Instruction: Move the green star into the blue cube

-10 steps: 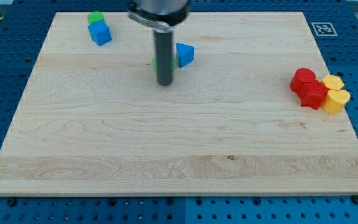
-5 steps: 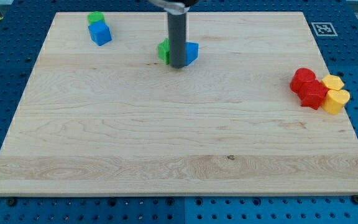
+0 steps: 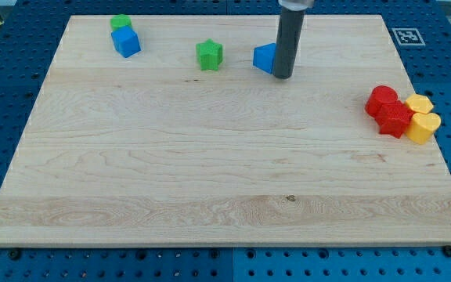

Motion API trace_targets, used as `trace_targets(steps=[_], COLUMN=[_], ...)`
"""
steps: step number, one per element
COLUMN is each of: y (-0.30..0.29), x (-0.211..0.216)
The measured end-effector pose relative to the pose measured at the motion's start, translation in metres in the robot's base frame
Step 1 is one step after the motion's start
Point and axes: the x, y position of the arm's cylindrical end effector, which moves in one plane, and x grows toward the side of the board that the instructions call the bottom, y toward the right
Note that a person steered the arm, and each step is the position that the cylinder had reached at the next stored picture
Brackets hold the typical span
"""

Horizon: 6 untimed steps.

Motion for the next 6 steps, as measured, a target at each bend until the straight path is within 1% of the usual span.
trace_targets(steps=[1, 2, 3, 4, 5, 6], y=[-0.007, -0.046, -0.087, -0.101, -0.076, -0.046], x=[-0.024, -0.042, -0.056, -0.057, -0.057, -0.038])
